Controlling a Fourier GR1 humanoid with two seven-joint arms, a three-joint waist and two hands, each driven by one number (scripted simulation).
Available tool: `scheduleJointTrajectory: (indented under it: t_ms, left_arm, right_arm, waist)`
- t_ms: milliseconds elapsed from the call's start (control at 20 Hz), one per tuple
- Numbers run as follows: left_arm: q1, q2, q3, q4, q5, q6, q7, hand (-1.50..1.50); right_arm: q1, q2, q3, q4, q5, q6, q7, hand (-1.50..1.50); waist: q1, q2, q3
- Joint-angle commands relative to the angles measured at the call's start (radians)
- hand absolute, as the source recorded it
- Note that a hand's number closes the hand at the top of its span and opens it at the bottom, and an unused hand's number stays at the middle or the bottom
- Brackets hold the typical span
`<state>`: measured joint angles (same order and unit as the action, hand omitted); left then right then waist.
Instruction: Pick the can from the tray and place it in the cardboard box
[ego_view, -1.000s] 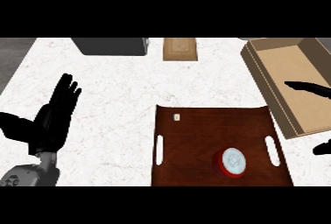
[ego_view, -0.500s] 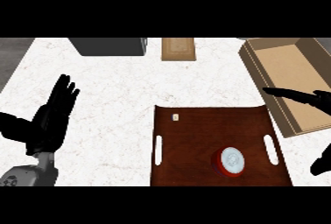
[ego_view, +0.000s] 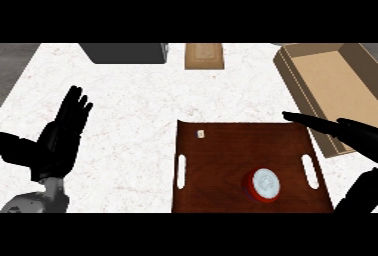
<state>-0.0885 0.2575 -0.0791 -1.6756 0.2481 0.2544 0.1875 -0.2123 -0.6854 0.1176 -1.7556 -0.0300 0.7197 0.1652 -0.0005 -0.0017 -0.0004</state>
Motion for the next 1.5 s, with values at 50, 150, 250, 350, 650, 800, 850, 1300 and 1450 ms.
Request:
scheduleJointTrajectory:
  t_ms: [50,150,250,350,650,800,850,1300,1450]
  left_arm:
    - [-0.04,-0.001,0.051,0.026,0.01,-0.048,0.011,0.0]
    - [0.012,-0.034,0.027,-0.004,-0.018,-0.035,0.013,0.0]
    - [-0.055,-0.038,0.045,0.04,-0.031,-0.029,0.029,0.0]
    - [-0.001,-0.03,0.051,-0.028,-0.037,-0.048,0.021,0.0]
    - [-0.047,-0.038,0.096,0.026,-0.025,-0.084,0.057,0.0]
    - [0.014,-0.063,0.088,0.016,-0.059,-0.088,0.006,0.0]
    - [0.067,-0.061,0.081,-0.045,-0.059,-0.107,0.005,0.0]
    - [-0.005,-0.089,0.136,0.049,-0.059,-0.15,-0.023,0.0]
    - [0.003,-0.135,0.07,-0.007,-0.148,-0.064,0.024,0.0]
  right_arm:
    - [0.029,0.1,0.018,-0.017,0.046,0.015,0.064,-1.5]
    - [0.037,0.142,0.026,-0.044,0.076,0.025,0.085,-1.5]
    - [0.058,0.174,0.035,-0.086,0.103,0.011,0.123,-1.5]
    - [0.031,0.192,0.033,-0.031,0.127,0.037,0.13,-1.5]
    - [0.077,0.284,0.043,-0.058,0.253,-0.006,0.077,-1.5]
    - [0.149,0.295,0.029,-0.078,0.286,0.003,0.041,-1.5]
    - [0.095,0.272,-0.002,-0.001,0.298,0.034,0.004,-1.5]
    - [0.132,0.344,0.029,-0.007,0.443,0.019,-0.051,-1.5]
    - [0.071,0.346,0.017,0.069,0.478,0.01,-0.059,-1.5]
  waist:
    - [0.0,0.002,0.0]
    - [0.001,0.001,0.0]
    - [-0.002,0.001,0.0]
    - [0.003,0.001,0.0]
    - [0.0,0.001,0.0]
    - [0.0,0.001,0.0]
    - [0.003,0.001,0.0]
    - [0.0,0.001,0.0]
    - [0.002,0.001,0.001]
